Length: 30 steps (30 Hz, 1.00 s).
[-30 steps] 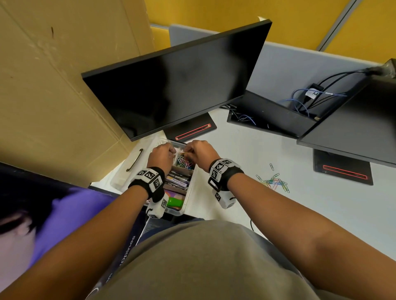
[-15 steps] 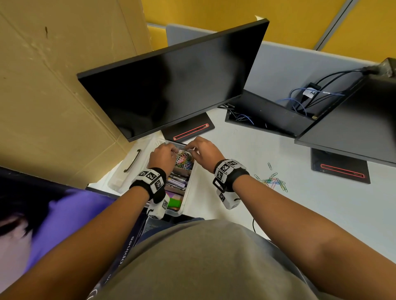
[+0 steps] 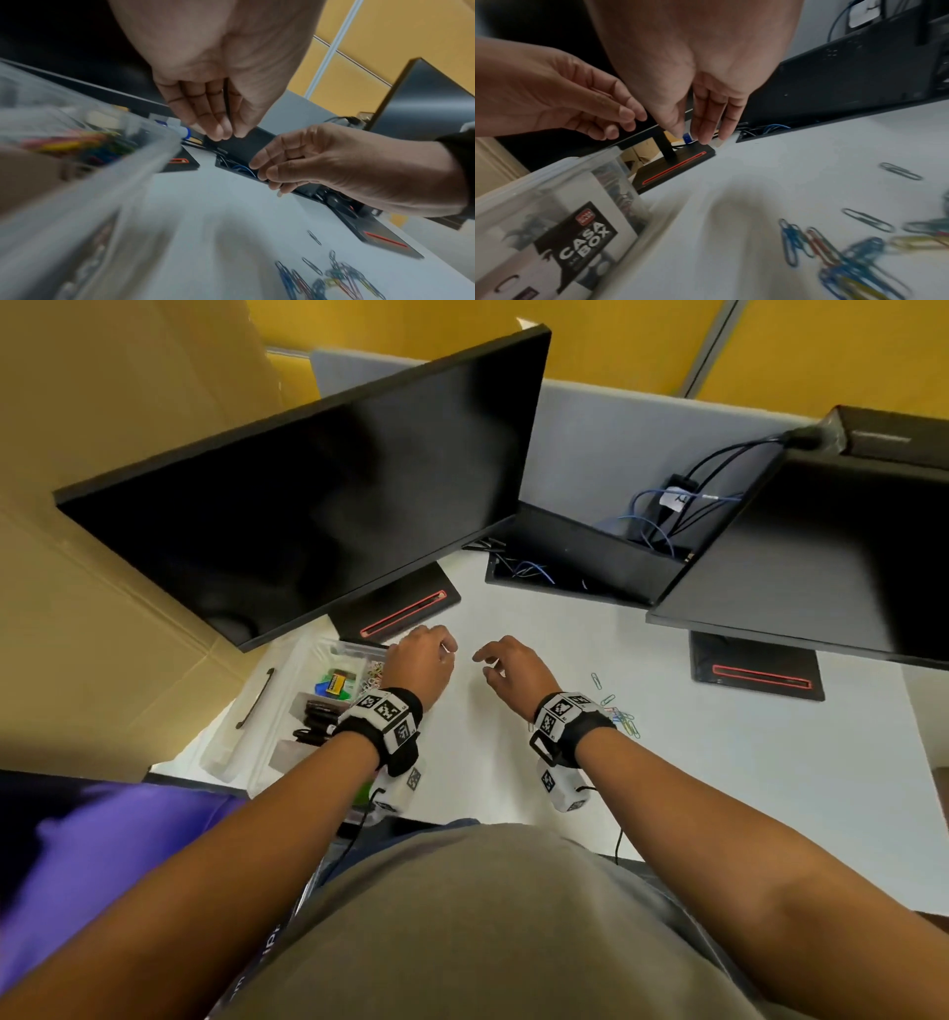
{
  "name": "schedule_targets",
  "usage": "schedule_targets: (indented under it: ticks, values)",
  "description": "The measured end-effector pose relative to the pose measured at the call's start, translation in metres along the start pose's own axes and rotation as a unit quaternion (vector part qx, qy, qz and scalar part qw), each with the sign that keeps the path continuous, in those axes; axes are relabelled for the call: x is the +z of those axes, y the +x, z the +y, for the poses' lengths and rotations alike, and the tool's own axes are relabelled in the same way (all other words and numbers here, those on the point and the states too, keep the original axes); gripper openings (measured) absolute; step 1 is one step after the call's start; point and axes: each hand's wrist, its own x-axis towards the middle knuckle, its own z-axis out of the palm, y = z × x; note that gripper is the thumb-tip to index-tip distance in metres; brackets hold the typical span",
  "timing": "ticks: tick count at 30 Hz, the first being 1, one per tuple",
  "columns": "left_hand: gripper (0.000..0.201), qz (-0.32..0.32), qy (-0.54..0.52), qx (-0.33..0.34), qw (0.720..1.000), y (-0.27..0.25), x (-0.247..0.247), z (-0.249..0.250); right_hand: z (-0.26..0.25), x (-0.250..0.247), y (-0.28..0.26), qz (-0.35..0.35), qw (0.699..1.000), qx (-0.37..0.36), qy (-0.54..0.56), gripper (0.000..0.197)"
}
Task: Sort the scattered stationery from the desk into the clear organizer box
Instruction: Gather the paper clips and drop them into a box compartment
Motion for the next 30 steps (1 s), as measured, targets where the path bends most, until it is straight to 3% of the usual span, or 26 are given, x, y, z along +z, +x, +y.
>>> schedule_targets:
  ticks: [9, 17, 26, 30]
  values:
    - [0.016, -0.136, 0.022, 0.011, 0.99, -0.004, 0.053, 0.036, 0.082, -0.019, -0.045, -0.026, 0.995, 0.093, 0.0, 0.022]
    - [0.053, -0.263, 0.081, -0.007, 0.961, -0.004, 0.107, 0.049, 0.159, -0.047, -0.1, -0.035, 0.983, 0.18, -0.01, 0.018]
    - [0.077, -0.293, 0.14, -0.016, 0.946, 0.003, 0.145, 0.071, 0.202, -0.058, -0.139, -0.105, 0.968, 0.222, -0.051, 0.022]
    - [0.09, -0.287, 0.155, -0.025, 0.945, 0.002, 0.157, 0.082, 0.209, -0.056, -0.147, -0.175, 0.959, 0.191, -0.117, 0.02]
